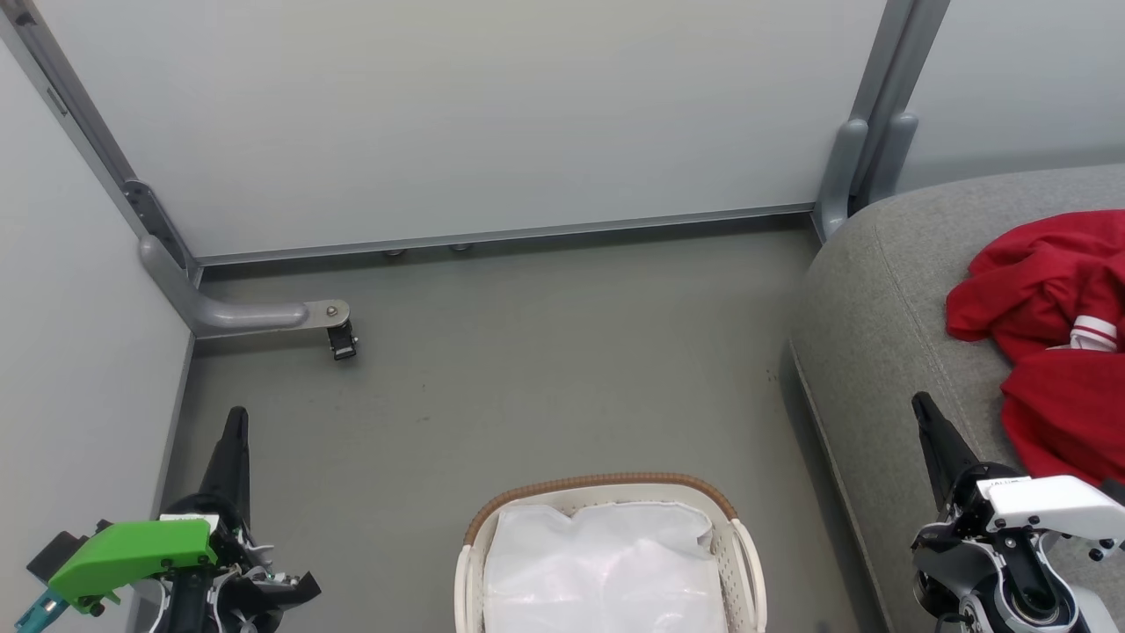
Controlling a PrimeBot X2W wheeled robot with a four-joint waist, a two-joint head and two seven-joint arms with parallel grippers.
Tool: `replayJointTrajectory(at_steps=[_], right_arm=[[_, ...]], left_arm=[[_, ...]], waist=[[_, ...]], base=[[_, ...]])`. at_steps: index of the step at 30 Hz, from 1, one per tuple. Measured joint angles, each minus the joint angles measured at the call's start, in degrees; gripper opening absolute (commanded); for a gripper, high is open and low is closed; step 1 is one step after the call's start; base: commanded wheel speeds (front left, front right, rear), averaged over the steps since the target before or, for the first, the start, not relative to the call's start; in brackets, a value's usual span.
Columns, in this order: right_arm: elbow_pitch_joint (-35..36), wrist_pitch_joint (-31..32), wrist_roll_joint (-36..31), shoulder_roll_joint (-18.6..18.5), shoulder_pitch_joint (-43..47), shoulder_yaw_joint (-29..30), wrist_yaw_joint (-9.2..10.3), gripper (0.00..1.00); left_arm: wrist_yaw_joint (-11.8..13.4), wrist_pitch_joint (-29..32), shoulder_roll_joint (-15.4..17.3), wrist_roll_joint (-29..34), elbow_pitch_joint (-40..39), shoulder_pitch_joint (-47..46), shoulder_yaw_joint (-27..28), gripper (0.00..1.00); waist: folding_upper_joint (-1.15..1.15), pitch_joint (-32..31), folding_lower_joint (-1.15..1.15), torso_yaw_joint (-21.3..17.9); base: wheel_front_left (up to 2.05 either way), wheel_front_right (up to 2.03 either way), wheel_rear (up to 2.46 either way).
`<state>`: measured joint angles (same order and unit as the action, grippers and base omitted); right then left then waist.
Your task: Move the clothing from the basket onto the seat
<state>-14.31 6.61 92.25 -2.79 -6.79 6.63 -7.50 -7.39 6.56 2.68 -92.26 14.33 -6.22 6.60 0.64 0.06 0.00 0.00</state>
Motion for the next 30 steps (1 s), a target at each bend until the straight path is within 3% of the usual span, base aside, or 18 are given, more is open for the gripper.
replayJointTrajectory(at_steps=[30], right_arm=[[0.0, 0.0, 0.0, 0.0, 0.0, 0.0, 0.0, 0.0]], left_arm=[[0.0, 0.0, 0.0, 0.0, 0.0, 0.0, 0.0, 0.0]], waist=[[0.0, 0.0, 0.0, 0.0]], base=[[0.0, 0.0, 0.0]])
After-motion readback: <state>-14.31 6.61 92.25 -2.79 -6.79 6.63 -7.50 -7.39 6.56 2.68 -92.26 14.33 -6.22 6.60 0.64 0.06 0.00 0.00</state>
